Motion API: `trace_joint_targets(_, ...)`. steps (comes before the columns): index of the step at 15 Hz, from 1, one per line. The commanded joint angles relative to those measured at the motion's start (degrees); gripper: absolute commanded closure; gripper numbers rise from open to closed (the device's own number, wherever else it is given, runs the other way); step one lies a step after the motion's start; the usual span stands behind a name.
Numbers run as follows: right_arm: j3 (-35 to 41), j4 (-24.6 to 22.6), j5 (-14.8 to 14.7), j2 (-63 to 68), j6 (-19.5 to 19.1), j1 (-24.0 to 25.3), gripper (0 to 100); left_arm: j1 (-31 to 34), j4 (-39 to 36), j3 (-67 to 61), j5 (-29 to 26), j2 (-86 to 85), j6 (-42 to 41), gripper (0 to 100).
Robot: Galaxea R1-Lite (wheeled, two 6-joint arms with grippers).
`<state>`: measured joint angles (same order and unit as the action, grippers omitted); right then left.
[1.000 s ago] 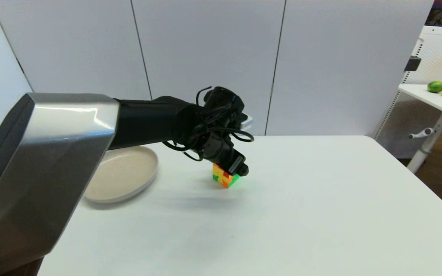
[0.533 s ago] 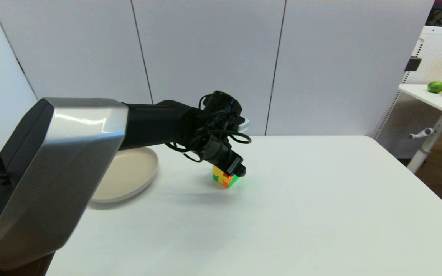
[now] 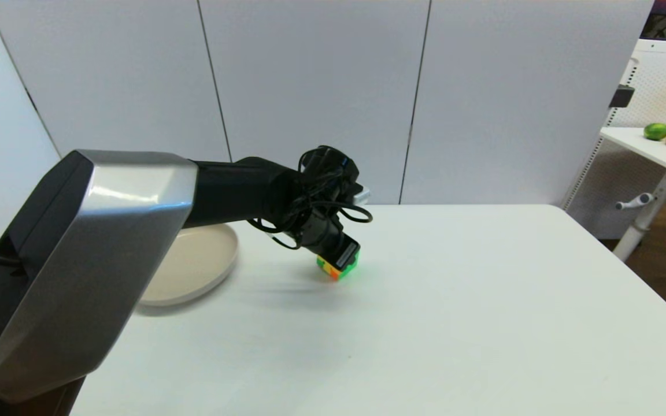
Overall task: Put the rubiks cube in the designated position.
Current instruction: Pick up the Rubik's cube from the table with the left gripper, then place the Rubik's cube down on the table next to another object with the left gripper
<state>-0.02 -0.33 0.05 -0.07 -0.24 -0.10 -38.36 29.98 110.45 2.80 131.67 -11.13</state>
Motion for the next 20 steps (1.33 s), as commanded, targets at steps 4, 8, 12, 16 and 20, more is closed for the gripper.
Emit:
trace_joint_targets(4, 0.02, -0.02, 0.04, 0.07, -0.02, 0.01, 0, 0.13, 0.35, 1.44, -1.31, -2.74, 0.93, 100)
trace_joint_targets(8, 0.02, -0.02, 0.04, 0.07, -0.02, 0.01, 0, 4.35, 0.08, 0.91, -0.96, -9.68, 3.66, 100)
trace_joint_targets(12, 0.02, -0.02, 0.04, 0.07, -0.02, 0.01, 0, 14.37, 0.35, -1.29, -1.05, -18.29, 3.40, 100)
trace_joint_targets(16, 0.02, -0.02, 0.04, 0.07, -0.02, 0.01, 0, 27.99, -1.50, -8.49, -0.78, -25.50, 3.31, 100)
trace_joint_targets(20, 0.02, -0.02, 0.04, 0.07, -0.02, 0.01, 0, 39.95, -6.42, -18.69, -0.87, -28.14, 2.87, 100)
